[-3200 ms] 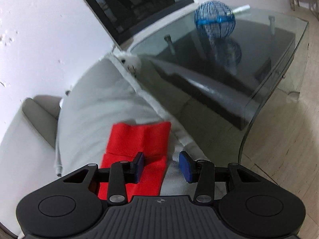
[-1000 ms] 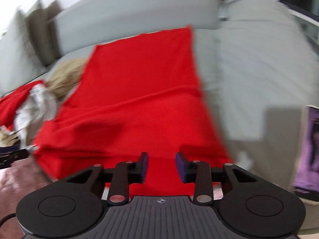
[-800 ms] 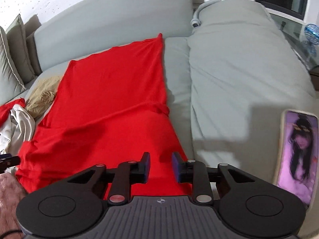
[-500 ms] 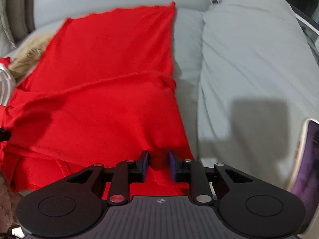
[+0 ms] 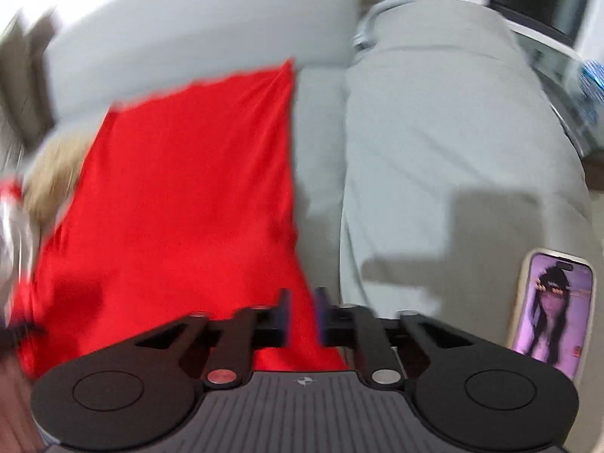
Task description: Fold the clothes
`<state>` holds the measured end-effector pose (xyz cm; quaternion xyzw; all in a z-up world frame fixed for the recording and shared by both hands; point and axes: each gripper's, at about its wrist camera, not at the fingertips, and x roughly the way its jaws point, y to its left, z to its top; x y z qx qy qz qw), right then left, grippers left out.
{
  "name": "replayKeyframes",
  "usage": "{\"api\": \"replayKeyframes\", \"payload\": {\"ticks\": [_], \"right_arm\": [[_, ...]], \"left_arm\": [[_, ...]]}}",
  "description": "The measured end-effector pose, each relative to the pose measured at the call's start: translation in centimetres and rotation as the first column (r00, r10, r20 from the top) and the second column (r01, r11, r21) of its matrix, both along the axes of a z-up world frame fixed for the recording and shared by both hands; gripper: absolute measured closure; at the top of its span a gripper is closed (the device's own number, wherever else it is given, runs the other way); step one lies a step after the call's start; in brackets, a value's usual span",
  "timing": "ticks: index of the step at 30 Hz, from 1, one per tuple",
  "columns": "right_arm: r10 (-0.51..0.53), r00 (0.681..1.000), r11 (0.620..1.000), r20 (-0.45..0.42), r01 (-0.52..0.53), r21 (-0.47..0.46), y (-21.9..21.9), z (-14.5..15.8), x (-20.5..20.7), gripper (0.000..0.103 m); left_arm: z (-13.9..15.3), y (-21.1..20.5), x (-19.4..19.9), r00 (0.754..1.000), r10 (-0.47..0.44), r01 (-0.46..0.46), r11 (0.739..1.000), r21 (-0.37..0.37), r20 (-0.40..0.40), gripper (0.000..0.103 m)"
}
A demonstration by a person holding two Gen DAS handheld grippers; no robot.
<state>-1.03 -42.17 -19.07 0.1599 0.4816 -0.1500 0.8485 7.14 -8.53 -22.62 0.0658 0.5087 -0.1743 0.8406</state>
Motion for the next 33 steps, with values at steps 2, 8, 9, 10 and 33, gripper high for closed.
{"api": "replayKeyframes", "payload": {"ticks": [2, 8, 9, 10, 33], "right_arm": [[-0.085, 0.996, 0.995, -0.025, 0.086, 0.046, -1.2, -1.6, 1.7, 0.097], [-0.258, 0.965, 0.902, -0.038, 0.255, 0.349, -4.4, -5.0, 4.1, 0.067], [-0.246, 0.969, 0.903, -0.038, 0.243, 0.353, -4.4, -5.2, 4.4, 0.065], [-0.232, 0.972, 0.904, -0.04, 0.231, 0.359, -4.5, -5.5, 4.7, 0.065], [-0.117, 0.993, 0.957, -0.003, 0.113, 0.267, -3.7, -5.6, 5.3, 0.049]], "left_arm": [[0.0, -0.2, -0.3, 1.0, -0.008, 0.008, 1.0, 0.007, 0.008, 0.059], [0.0, 0.1, -0.2, 1.0, -0.003, 0.003, 1.0, -0.015, 0.0, 0.057], [0.0, 0.1, -0.1, 1.0, -0.004, 0.003, 1.0, -0.017, -0.001, 0.056], [-0.1, 0.0, -0.1, 1.0, -0.004, 0.004, 1.0, -0.019, -0.003, 0.055], [-0.3, 0.0, -0.1, 1.0, 0.003, -0.003, 0.999, -0.034, -0.003, 0.051]]}}
